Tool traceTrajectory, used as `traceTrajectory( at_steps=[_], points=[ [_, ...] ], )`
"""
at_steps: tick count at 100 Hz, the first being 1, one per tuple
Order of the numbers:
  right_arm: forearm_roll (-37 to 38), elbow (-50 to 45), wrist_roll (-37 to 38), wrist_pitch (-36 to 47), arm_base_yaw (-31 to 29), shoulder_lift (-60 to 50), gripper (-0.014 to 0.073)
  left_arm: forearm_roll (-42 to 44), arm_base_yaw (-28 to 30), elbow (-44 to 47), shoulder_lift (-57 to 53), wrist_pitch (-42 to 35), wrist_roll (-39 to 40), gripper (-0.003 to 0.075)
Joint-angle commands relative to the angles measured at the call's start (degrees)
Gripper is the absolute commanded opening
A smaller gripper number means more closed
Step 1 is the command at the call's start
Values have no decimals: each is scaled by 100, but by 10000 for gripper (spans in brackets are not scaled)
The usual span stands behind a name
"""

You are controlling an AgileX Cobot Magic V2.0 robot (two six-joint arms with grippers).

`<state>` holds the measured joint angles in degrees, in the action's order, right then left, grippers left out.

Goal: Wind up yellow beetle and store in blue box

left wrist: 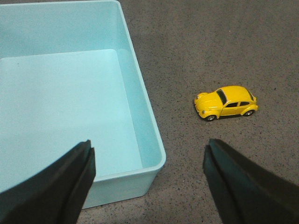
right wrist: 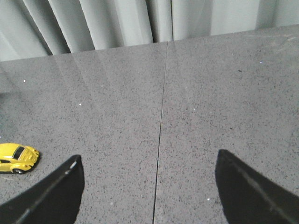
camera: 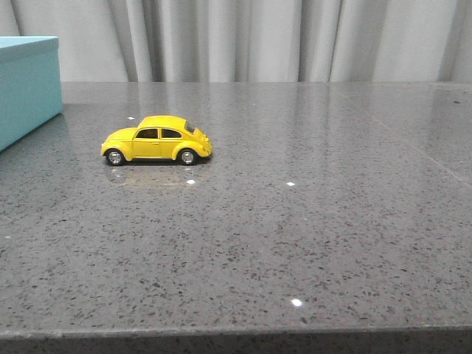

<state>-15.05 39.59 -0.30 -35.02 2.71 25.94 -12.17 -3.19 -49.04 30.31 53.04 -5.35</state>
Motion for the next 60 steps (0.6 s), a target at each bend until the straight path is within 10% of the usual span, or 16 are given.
traceTrajectory(
  at_steps=[1, 60],
  points=[
    [-65, 212, -199, 573, 138, 75, 582, -123, -45, -197, 68, -372, 12, 482],
    [612, 236, 30, 1060, 475, 719, 582, -132, -45, -197, 78, -372, 12, 482]
  ],
)
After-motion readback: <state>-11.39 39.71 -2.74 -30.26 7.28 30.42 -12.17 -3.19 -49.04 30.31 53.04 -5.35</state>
